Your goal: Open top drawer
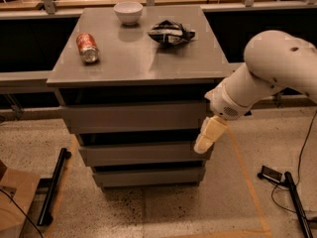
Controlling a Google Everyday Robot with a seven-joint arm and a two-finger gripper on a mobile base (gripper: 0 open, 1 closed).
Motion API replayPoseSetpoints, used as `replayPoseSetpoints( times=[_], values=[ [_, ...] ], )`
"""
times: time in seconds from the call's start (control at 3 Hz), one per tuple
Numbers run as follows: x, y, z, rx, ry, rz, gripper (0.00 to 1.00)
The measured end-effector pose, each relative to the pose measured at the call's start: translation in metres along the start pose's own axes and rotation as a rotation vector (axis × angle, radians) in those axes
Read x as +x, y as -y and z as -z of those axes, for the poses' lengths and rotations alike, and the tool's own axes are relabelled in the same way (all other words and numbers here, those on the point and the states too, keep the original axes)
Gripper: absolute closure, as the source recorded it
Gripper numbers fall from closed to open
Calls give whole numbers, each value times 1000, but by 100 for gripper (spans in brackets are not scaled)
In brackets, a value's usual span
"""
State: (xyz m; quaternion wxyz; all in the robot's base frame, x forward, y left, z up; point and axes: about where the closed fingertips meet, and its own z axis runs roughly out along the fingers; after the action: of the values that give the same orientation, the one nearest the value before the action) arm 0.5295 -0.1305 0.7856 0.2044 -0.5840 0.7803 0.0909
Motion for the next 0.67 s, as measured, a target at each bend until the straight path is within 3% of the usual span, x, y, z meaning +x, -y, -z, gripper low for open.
replayPoseSetpoints(
  times=[0.67],
  values=[
    [-22,55,-51,52,56,75,0]
  ],
)
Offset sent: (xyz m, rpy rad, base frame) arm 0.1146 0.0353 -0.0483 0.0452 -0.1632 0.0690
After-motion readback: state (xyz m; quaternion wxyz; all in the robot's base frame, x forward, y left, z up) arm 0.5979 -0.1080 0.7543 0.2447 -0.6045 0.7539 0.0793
